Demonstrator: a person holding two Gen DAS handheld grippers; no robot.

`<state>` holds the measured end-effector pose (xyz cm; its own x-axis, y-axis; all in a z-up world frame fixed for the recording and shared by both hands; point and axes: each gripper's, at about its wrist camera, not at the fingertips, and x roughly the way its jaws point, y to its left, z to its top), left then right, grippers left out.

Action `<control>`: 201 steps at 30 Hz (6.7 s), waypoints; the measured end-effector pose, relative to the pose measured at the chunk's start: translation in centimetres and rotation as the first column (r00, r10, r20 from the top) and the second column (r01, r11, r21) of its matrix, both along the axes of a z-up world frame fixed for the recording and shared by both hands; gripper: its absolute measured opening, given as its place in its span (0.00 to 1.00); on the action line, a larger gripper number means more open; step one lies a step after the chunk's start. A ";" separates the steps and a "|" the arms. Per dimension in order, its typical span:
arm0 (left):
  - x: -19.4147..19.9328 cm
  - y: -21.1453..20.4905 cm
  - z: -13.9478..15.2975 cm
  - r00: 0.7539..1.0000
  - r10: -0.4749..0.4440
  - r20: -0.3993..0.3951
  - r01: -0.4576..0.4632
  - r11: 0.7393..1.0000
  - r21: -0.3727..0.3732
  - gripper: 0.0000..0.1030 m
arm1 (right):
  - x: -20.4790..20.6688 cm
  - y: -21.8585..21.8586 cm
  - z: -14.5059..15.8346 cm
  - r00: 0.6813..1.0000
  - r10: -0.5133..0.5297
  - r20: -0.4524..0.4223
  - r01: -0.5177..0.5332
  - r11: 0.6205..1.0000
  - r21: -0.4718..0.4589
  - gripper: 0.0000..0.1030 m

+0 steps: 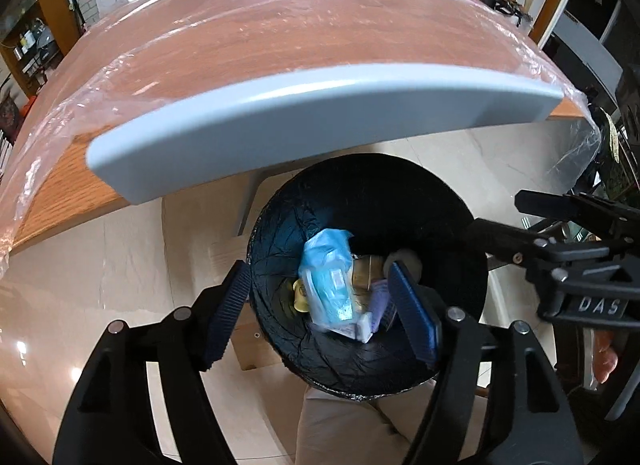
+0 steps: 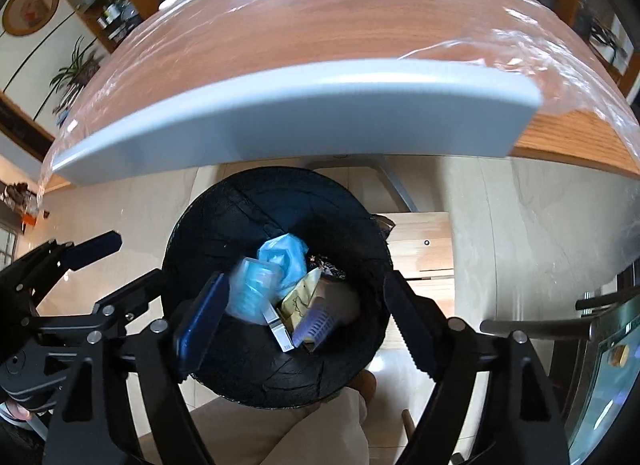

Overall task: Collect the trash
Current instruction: 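Open both tools to drop the floss box and ball into the wastebasket, then move both open tools back over the table toward the remaining items, then grasp the white mesh roller with the left tool while the right tool grasps the white medicine box, then carry the mesh roller and medicine box off the table over the wastebasket, then open both tools to drop the roller and box into the wastebasket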

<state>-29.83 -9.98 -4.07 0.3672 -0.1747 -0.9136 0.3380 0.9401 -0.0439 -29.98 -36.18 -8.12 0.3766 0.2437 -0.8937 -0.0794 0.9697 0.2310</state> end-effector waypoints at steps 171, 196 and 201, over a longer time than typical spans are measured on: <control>-1.8 2.4 9.6 0.974 -0.145 0.172 0.178 0.965 -0.194 0.42 | -1.0 -0.2 10.4 0.946 0.257 0.200 -0.280 0.955 0.095 0.45; -2.2 0.7 0.3 0.993 -0.115 -0.014 0.114 0.990 -0.081 0.68 | -1.1 0.7 -0.3 0.973 0.230 -0.020 -0.227 0.968 0.108 0.76; -1.8 1.6 0.9 0.995 -0.099 -0.020 0.097 0.991 -0.089 0.68 | -0.8 -0.2 0.4 0.980 0.198 -0.022 -0.194 0.974 0.113 0.79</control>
